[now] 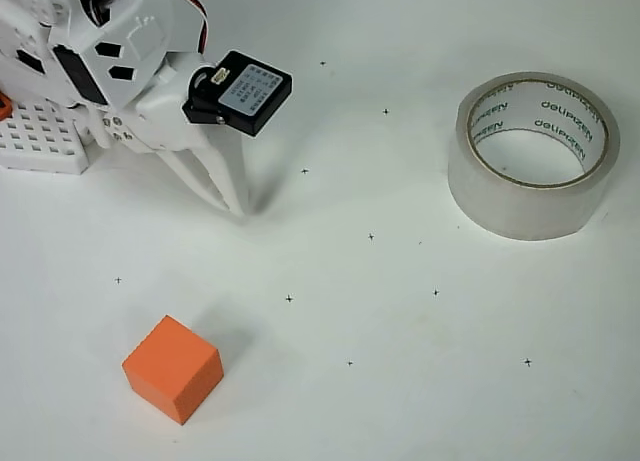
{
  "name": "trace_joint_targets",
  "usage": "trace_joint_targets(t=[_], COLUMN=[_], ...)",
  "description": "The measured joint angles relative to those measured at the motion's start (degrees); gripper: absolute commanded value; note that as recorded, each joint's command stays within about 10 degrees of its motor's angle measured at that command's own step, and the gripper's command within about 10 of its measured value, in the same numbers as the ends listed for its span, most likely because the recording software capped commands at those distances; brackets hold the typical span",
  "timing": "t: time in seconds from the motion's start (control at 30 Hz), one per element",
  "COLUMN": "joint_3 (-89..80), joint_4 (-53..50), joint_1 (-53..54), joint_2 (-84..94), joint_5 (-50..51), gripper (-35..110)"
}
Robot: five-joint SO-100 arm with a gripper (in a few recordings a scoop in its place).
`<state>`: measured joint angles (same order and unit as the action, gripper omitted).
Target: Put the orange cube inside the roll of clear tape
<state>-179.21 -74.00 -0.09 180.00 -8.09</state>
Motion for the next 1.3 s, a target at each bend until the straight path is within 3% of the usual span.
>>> trace_joint_targets(t=[0.27, 0.4, 0.7, 1.07, 1.3], joint_3=[5.9, 5.9, 8.6, 24.4, 27.2], joint_4=[19.2, 22.1, 19.6, 16.3, 13.5], joint_1=[0.6, 0.6, 2.0, 6.6, 10.0], joint_2=[7.6, 8.1, 5.6, -19.7, -22.9], joint_5=[2.8, 3.0, 2.5, -3.1, -5.6], gripper=[13, 13, 13, 19, 27])
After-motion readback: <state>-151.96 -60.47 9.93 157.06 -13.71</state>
